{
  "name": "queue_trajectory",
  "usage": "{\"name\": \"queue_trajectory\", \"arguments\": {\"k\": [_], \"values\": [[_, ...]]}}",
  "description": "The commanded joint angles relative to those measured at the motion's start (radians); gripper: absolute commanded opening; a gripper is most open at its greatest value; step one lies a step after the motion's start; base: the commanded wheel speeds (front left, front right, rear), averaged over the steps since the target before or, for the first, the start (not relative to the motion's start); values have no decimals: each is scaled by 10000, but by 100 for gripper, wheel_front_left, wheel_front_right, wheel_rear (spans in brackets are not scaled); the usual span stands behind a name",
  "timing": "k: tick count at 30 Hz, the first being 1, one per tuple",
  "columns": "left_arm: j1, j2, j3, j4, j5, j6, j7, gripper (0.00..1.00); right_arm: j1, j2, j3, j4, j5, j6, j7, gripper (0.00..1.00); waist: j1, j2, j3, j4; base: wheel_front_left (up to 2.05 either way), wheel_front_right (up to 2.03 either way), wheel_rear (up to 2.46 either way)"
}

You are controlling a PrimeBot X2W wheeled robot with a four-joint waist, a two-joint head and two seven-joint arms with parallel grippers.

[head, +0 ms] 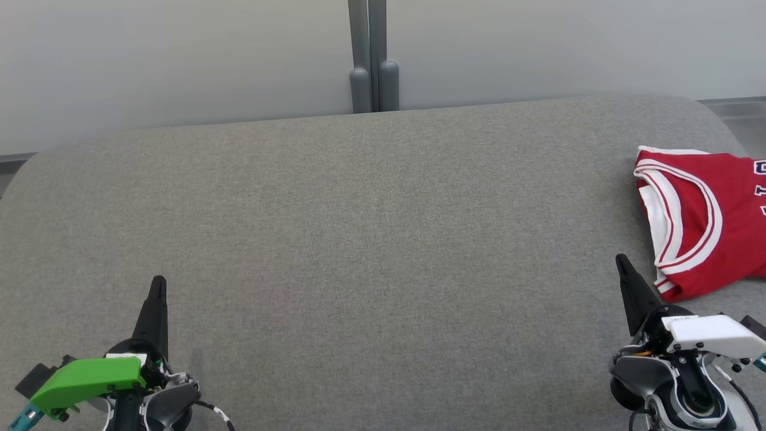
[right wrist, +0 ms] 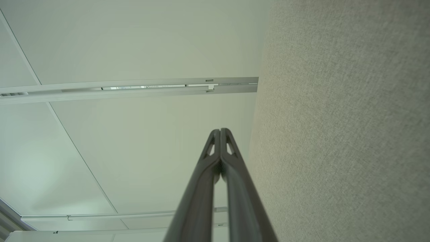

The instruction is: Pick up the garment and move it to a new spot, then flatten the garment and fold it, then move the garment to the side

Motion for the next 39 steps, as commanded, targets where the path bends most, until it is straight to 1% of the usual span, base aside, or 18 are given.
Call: {"name": "queue_trajectory", "arguments": {"k": [1, 39], "values": [[-114, 70, 23, -28, -24, -48, 5, 0, 114, -45, -13, -43, 58, 4, 30, 0, 0, -1, 0, 0, 0, 0, 0], [-114, 71, 22, -29, -24, -48, 4, 0, 114, -45, -12, -43, 59, 4, 29, 0, 0, -1, 0, 0, 0, 0, 0]]}}
